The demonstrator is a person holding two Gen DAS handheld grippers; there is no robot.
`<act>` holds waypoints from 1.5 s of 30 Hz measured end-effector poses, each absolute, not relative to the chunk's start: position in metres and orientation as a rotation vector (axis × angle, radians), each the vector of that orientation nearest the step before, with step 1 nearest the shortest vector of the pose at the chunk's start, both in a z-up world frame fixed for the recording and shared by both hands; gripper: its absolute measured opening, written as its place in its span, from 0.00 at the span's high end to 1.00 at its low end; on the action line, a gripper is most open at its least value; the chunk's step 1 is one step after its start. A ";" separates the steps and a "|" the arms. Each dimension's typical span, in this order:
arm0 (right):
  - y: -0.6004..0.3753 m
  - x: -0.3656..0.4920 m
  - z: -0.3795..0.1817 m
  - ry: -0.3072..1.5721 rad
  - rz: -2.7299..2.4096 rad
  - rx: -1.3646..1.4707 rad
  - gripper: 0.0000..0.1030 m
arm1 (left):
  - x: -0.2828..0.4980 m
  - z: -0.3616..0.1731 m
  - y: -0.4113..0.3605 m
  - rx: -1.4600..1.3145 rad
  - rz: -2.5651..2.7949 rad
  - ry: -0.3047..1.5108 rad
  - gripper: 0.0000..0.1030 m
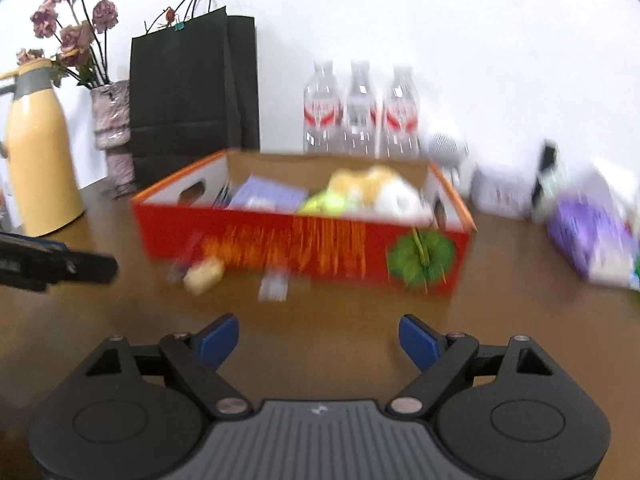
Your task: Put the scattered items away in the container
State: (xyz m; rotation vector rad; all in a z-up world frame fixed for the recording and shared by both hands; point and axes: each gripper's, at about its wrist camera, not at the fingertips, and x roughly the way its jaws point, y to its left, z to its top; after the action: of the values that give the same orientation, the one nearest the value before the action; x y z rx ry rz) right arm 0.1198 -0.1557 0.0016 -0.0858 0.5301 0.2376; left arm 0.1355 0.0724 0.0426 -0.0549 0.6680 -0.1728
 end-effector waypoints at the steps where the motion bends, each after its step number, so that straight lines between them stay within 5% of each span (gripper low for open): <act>1: -0.149 0.134 0.000 0.527 0.246 -0.098 0.20 | 0.147 0.041 0.071 -0.051 -0.174 0.670 0.18; 5: -0.128 0.174 -0.010 0.558 0.304 -0.146 0.36 | 0.182 0.030 0.067 -0.060 -0.185 0.689 0.23; 9: -0.127 0.193 -0.015 0.586 0.300 -0.100 0.44 | 0.186 0.015 0.068 -0.079 -0.169 0.696 0.44; 10: -0.127 0.195 -0.017 0.596 0.301 -0.093 0.58 | 0.188 0.011 0.070 -0.104 -0.160 0.712 0.53; 13: -0.133 0.199 -0.022 0.646 0.346 -0.017 0.78 | 0.193 0.005 0.075 -0.168 -0.164 0.741 0.64; 16: -0.131 0.195 -0.023 0.646 0.347 -0.038 0.81 | 0.194 0.005 0.075 -0.193 -0.171 0.751 0.79; 24: -0.129 0.176 -0.022 0.636 0.339 -0.131 0.82 | 0.179 0.005 0.071 -0.175 -0.169 0.763 0.92; 25: -0.129 0.174 -0.022 0.637 0.334 -0.137 0.82 | 0.175 0.007 0.071 -0.173 -0.161 0.757 0.99; 33: -0.134 0.134 -0.022 0.626 0.350 -0.148 0.82 | 0.128 0.019 0.057 -0.098 -0.130 0.683 0.99; 35: -0.136 0.123 -0.021 0.626 0.351 -0.145 0.82 | 0.133 0.021 0.050 -0.070 -0.122 0.654 0.80; 36: -0.137 0.120 -0.021 0.627 0.349 -0.142 0.82 | 0.140 0.022 0.049 -0.065 -0.098 0.651 0.50; 37: -0.139 0.117 -0.021 0.628 0.347 -0.134 0.82 | 0.146 0.021 0.049 -0.066 -0.083 0.648 0.41; 40: -0.144 0.110 -0.021 0.632 0.341 -0.113 0.82 | 0.166 0.015 0.044 -0.019 -0.033 0.675 0.68; 45: -0.151 0.104 -0.022 0.638 0.349 -0.077 0.82 | 0.164 -0.001 0.032 0.096 -0.036 0.678 0.68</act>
State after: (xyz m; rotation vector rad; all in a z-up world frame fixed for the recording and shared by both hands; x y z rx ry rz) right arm 0.1036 -0.1515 -0.0222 -0.0772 0.6378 0.3490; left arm 0.1644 0.0323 -0.0009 0.0956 0.6778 -0.0356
